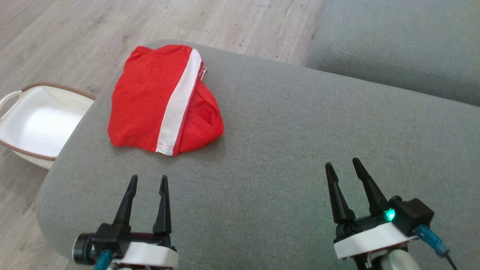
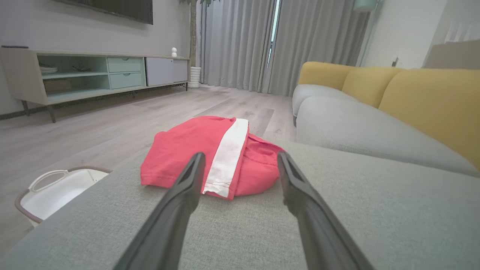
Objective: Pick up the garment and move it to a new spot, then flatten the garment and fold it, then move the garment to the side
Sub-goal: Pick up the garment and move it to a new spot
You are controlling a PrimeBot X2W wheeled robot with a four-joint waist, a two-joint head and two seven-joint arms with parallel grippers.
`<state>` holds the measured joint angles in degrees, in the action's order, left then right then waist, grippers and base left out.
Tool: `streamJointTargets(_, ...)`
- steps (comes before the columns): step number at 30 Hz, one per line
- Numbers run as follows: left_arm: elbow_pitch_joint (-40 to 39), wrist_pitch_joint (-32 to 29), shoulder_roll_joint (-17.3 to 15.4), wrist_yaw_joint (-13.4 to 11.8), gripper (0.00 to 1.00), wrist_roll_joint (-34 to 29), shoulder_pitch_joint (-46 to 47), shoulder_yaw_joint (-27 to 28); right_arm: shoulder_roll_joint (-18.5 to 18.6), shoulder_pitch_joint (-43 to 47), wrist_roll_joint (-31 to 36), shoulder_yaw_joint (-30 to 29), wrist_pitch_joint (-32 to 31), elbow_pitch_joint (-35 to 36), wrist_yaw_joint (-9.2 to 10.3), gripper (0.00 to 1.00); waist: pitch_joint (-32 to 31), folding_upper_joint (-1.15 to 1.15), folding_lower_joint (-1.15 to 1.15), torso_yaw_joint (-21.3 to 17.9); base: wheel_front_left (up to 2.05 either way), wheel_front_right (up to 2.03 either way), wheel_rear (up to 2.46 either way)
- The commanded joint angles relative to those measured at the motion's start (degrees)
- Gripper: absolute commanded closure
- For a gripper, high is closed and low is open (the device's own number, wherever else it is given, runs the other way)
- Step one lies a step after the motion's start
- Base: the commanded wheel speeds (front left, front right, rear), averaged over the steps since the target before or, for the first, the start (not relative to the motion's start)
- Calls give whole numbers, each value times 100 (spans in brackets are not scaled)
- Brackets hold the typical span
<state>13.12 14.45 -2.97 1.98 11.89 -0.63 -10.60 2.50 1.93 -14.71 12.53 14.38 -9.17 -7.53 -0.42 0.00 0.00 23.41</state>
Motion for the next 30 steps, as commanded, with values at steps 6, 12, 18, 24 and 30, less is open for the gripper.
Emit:
streamJointTargets(6, 100, 55, -144, 128, 0, -510, 1154, 392, 38, -421, 294, 17, 62, 240, 4, 0, 611, 0, 0, -230, 0, 0, 0)
streamJointTargets(12, 921, -101, -601, 319, 0, -565, 2541, 462, 38, -691, 524, -49, 62, 376, 4, 0, 1158, 0, 0, -463, 0, 0, 0)
streamJointTargets(18, 2141, -1014, -1476, 524, 0, -466, 4464, 274, 38, -1134, 826, -73, 62, 640, 4, 0, 1974, 0, 0, -891, 0, 0, 0)
streamJointTargets(24, 3112, -1657, -2035, 547, 0, -13, 5403, -361, 38, -1374, 946, -96, 62, 815, 4, 0, 2455, 0, 0, -1192, 0, 0, 0)
streamJointTargets(30, 3810, -2039, -2441, 549, 0, 615, 5834, -988, 38, -1435, 988, -156, 62, 916, 4, 0, 2736, 0, 0, -1330, 0, 0, 0)
